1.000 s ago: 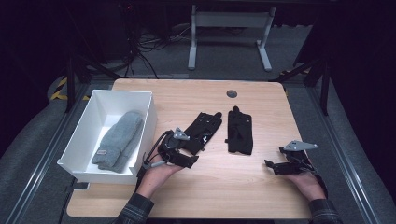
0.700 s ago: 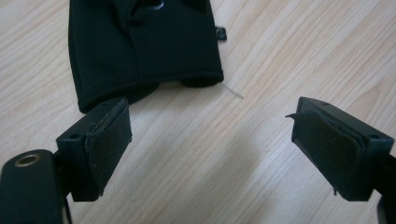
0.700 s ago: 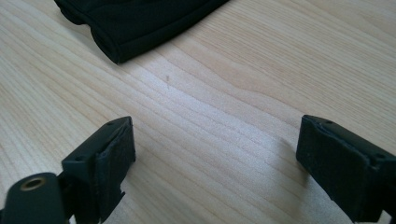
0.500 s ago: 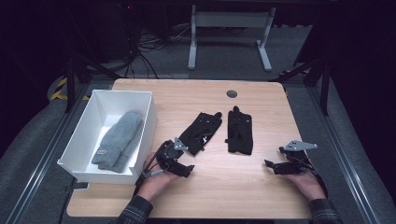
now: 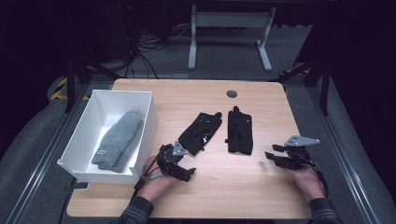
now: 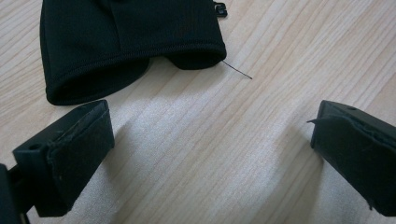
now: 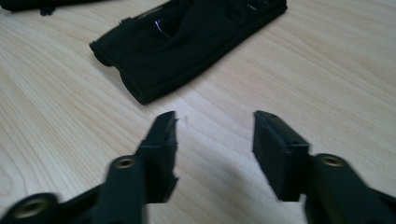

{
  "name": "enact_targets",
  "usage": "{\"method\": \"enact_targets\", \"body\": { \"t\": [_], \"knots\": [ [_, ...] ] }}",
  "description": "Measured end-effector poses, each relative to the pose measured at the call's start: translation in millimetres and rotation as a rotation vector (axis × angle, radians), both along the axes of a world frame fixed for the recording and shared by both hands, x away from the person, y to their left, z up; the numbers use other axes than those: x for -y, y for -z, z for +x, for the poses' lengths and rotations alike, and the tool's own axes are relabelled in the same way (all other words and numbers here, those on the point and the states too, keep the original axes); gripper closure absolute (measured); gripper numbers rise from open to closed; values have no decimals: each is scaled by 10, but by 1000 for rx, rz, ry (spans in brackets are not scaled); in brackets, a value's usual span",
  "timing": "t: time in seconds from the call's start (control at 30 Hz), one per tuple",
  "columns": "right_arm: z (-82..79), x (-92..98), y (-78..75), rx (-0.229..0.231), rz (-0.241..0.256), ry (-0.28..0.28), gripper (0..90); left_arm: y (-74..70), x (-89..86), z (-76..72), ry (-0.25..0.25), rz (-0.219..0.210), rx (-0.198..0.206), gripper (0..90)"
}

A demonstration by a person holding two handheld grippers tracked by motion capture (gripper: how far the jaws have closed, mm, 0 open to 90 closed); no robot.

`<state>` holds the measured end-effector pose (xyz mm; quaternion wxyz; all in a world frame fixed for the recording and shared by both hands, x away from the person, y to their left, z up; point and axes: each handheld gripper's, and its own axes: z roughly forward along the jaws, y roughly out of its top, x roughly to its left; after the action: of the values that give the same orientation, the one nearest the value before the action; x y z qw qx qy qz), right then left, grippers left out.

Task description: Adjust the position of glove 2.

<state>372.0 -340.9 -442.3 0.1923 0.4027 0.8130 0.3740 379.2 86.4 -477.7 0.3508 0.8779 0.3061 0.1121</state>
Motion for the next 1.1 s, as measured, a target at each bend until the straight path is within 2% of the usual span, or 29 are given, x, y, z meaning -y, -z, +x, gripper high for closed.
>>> {"method": "enact_targets", "body": {
  "t": [0.13,0.23,0.43,0.6,0.87,0.93,1.1],
  "knots": [
    [67,-114,-67,1,18,-35,787,0,0,0,0,-1,-1,0],
    [112,-233,-96,0,20,-70,895,0,0,-1,-1,-1,-1,0],
    [283,-479,-95,-11,10,-121,900,0,-1,0,1,-1,0,0],
    [423,-616,-74,-17,1,-135,900,1,-3,1,4,-2,0,0],
    [711,-789,13,-27,-4,-139,900,-1,-12,4,14,-1,-4,0],
    [770,-818,55,-29,-18,-136,900,-1,-14,5,17,-1,-3,0],
    [850,-822,122,-45,-30,-123,900,-1,-15,5,17,0,-2,0]
  ]
}}
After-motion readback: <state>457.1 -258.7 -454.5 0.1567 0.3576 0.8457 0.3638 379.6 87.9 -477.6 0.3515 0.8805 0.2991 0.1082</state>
